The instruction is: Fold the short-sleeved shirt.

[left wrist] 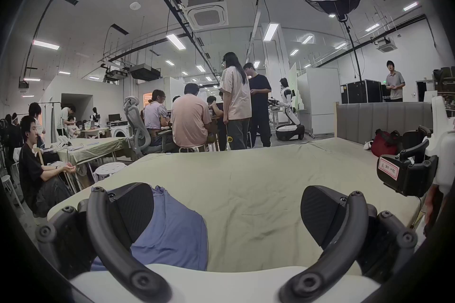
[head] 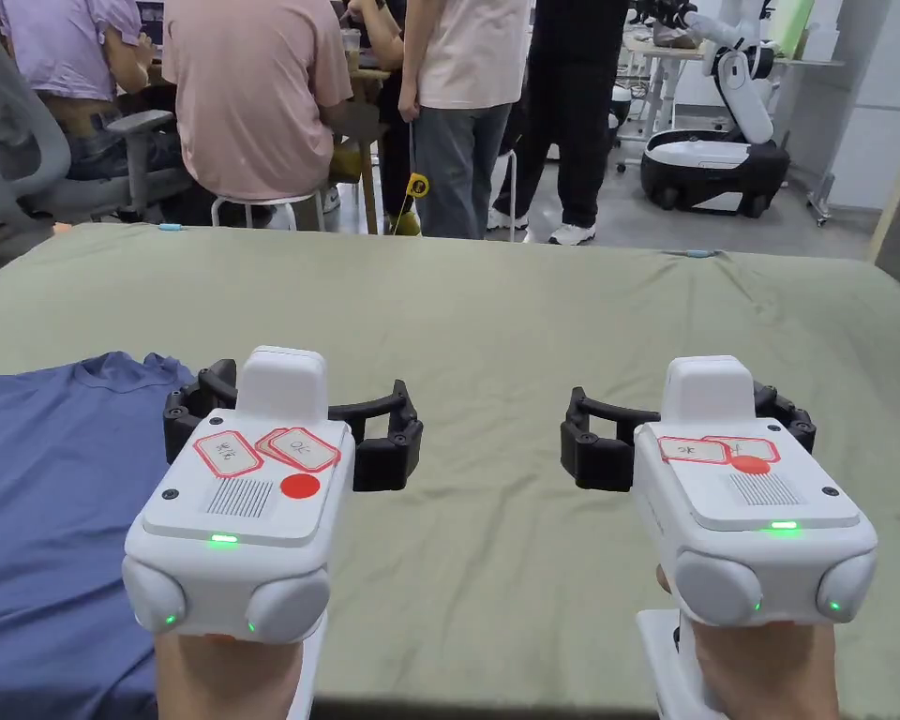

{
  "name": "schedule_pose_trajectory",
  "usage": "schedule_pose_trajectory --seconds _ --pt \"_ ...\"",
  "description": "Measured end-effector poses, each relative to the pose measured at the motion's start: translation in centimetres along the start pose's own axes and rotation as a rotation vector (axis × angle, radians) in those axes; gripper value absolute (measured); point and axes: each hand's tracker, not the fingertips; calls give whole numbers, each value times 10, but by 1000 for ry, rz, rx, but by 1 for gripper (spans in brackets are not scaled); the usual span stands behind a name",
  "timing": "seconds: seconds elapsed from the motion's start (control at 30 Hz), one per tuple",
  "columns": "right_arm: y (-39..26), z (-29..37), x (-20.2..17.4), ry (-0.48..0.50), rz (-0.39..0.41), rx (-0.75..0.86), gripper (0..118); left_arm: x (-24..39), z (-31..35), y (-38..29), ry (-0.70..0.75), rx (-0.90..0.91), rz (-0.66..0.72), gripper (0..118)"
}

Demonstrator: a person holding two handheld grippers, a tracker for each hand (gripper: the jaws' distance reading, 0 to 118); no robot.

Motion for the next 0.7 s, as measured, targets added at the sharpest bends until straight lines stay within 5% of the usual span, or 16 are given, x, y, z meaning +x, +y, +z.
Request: schedule_pose_trajectory --seconds 0.7 --pt "-1 2 3 -12 -5 15 118 3 -2 0 1 1 -12 118"
